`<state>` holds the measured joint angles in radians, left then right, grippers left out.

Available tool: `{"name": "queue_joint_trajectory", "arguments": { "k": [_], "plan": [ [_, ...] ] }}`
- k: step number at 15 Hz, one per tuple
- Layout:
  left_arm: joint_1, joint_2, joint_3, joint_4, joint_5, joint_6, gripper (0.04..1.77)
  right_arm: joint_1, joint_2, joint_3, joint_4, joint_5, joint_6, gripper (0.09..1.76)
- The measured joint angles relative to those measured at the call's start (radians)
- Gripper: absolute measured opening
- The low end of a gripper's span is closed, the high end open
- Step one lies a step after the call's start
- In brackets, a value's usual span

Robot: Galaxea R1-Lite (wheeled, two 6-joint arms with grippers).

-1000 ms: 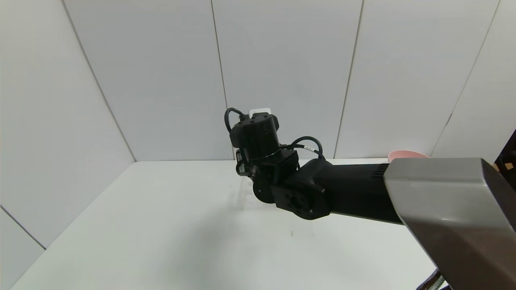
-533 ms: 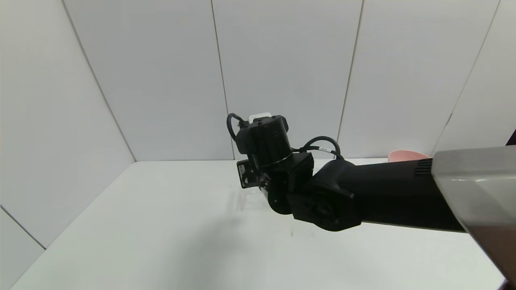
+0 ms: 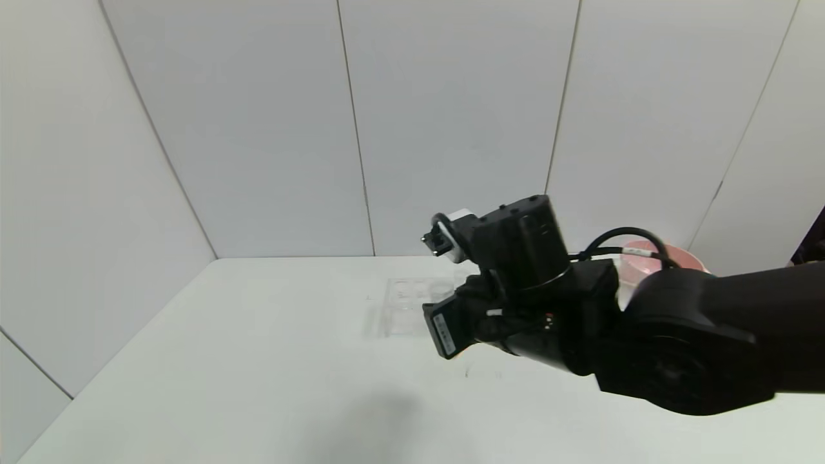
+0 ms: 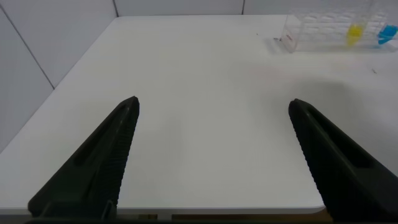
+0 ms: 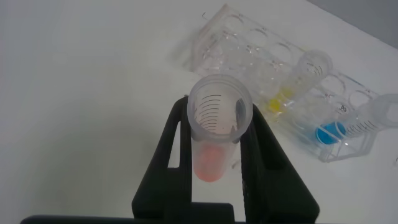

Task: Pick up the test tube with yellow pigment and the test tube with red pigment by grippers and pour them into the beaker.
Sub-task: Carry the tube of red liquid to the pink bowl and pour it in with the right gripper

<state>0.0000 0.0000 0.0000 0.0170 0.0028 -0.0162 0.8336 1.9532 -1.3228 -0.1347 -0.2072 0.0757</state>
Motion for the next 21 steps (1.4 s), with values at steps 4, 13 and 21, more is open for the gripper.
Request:
{"name": "queue_joint_trajectory", "arguments": {
  "k": [4, 13, 21],
  "plan": [
    [0.000, 0.000, 0.000, 0.000, 0.000, 0.000, 1.72, -0.132, -0.157, 0.172, 0.003, 0.213, -0.097, 0.51],
    [0.000, 0.000, 0.000, 0.000, 0.000, 0.000, 1.72, -0.518, -0.292, 0.256, 0.044, 0.584, -0.249, 0.51],
    [0.000, 0.000, 0.000, 0.000, 0.000, 0.000, 1.72, -0.813, -0.281, 0.124, 0.345, 0.734, -0.501, 0.51]
  ]
}}
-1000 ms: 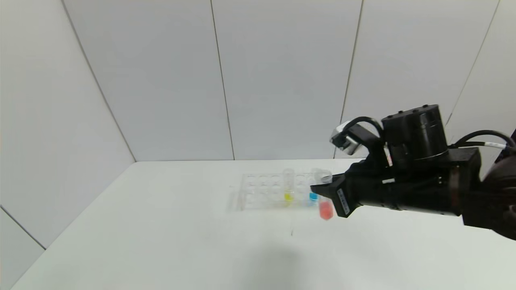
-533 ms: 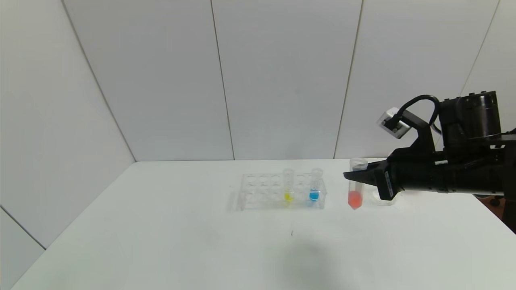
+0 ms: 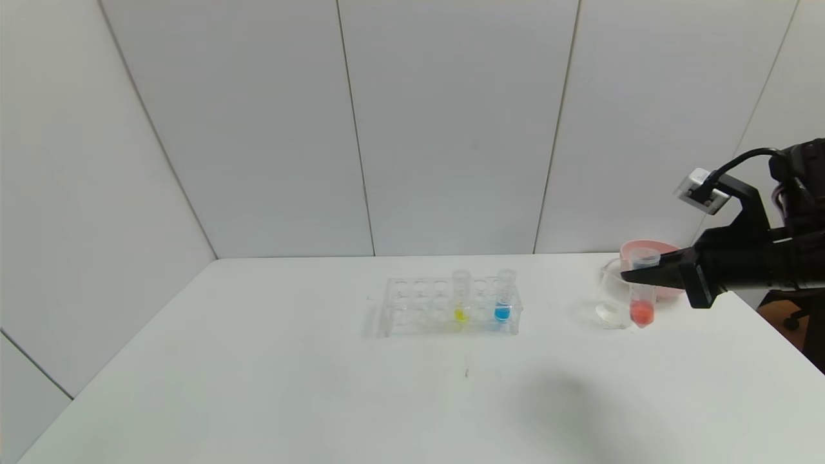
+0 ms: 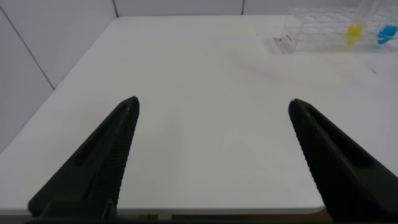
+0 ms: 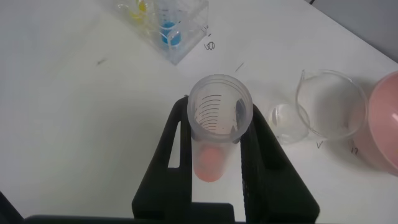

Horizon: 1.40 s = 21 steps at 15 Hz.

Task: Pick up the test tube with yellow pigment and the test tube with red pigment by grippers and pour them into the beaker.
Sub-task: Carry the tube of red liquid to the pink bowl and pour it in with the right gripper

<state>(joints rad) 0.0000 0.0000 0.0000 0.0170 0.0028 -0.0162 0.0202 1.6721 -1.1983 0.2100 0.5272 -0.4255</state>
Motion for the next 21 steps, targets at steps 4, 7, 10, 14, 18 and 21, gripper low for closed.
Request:
{"name": "queue_joint_trajectory", "arguments": {
  "k": [4, 7, 10, 14, 18, 21],
  "plan": [
    [0.000, 0.000, 0.000, 0.000, 0.000, 0.000, 1.72, -0.134, 0.047, -0.131, 0.090, 0.035, -0.121, 0.51],
    [0.000, 0.000, 0.000, 0.000, 0.000, 0.000, 1.72, -0.221, 0.098, -0.192, 0.096, 0.039, -0.240, 0.51],
    [0.000, 0.000, 0.000, 0.000, 0.000, 0.000, 1.72, -0.269, 0.160, -0.262, 0.099, 0.061, -0.270, 0.51],
    [0.000, 0.000, 0.000, 0.000, 0.000, 0.000, 1.72, -0.306, 0.272, -0.369, 0.094, 0.086, -0.318, 0.51],
    [0.000, 0.000, 0.000, 0.000, 0.000, 0.000, 1.72, -0.288, 0.346, -0.416, 0.089, 0.088, -0.366, 0.51],
    [0.000, 0.000, 0.000, 0.000, 0.000, 0.000, 1.72, -0.251, 0.372, -0.437, 0.092, 0.087, -0.368, 0.51]
  ]
}}
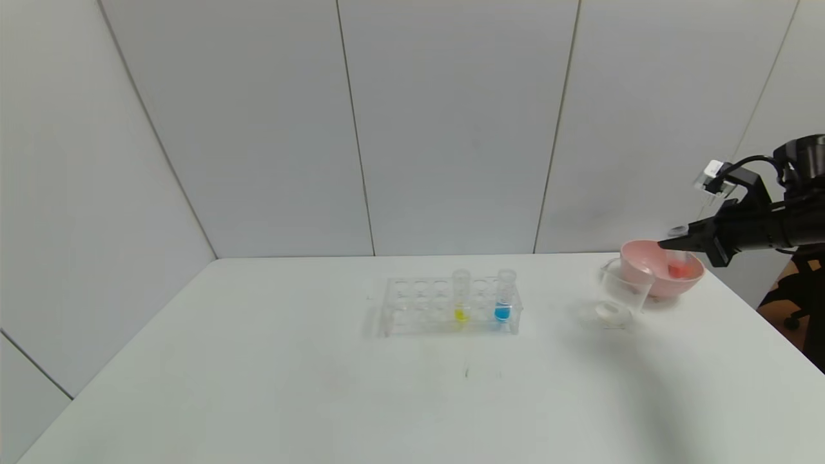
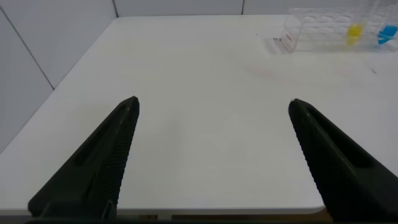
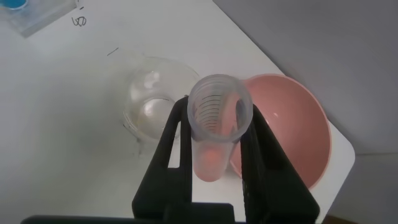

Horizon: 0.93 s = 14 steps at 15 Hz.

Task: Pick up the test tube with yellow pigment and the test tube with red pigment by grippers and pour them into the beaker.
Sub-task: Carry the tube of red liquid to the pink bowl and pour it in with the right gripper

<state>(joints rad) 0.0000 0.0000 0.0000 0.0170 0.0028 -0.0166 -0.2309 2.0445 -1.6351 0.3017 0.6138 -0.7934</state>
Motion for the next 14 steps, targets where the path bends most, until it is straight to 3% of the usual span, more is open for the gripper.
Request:
{"name": "queue_joint_trajectory", "arguments": {
  "k": [12, 14],
  "plan": [
    [0.000, 0.000, 0.000, 0.000, 0.000, 0.000, 1.72, 0.012, 0.023, -0.007, 0.023, -0.017, -0.065, 0.51],
    [0.000, 0.000, 0.000, 0.000, 0.000, 0.000, 1.72, 0.015, 0.018, -0.011, 0.063, -0.077, -0.081, 0.51]
  ]
}}
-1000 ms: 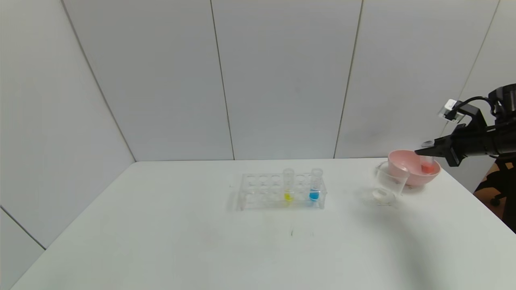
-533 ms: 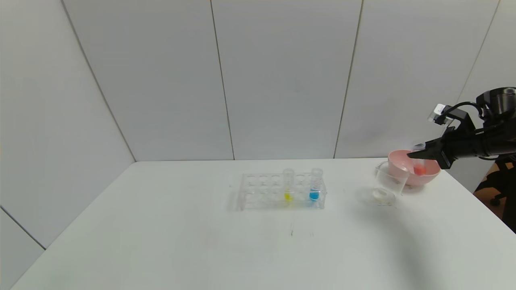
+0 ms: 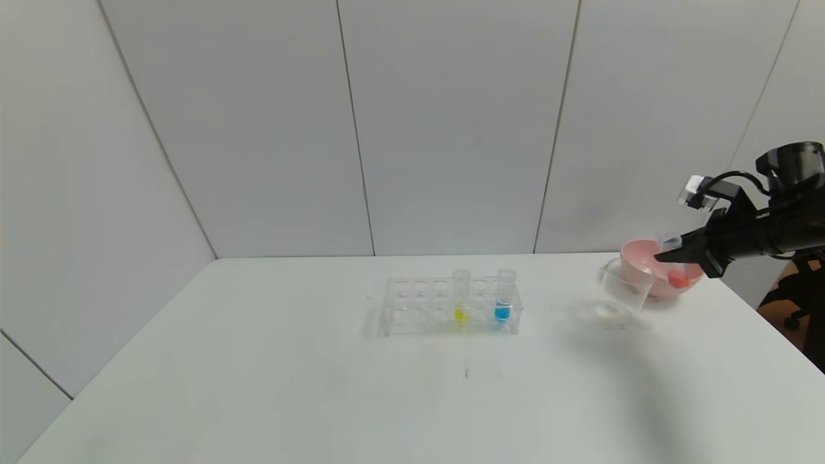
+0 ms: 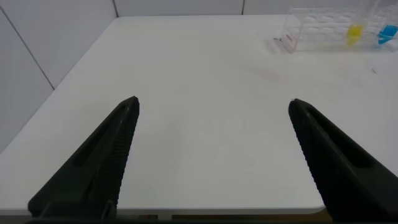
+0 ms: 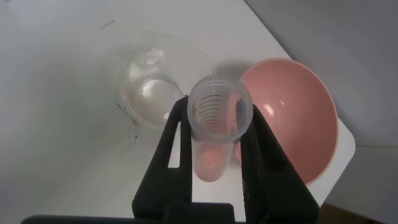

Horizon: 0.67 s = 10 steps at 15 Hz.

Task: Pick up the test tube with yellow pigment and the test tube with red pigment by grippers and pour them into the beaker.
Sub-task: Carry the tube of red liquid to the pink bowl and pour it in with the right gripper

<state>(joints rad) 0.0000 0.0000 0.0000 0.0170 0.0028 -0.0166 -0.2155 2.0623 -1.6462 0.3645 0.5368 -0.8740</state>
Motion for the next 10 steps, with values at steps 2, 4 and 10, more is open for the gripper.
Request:
{"name": "queue_joint_trajectory", "arguments": {
  "k": [2, 4, 10],
  "plan": [
    [0.000, 0.000, 0.000, 0.000, 0.000, 0.000, 1.72, 0.008, -0.008, -0.034, 0.097, -0.090, -0.025, 0.51],
    [0.000, 0.000, 0.000, 0.000, 0.000, 0.000, 1.72, 0.021, -0.014, -0.077, 0.154, -0.129, -0.040, 0.51],
    [0.000, 0.000, 0.000, 0.000, 0.000, 0.000, 1.72, 0.075, -0.006, -0.178, 0.262, -0.239, -0.082, 0.51]
  ]
}}
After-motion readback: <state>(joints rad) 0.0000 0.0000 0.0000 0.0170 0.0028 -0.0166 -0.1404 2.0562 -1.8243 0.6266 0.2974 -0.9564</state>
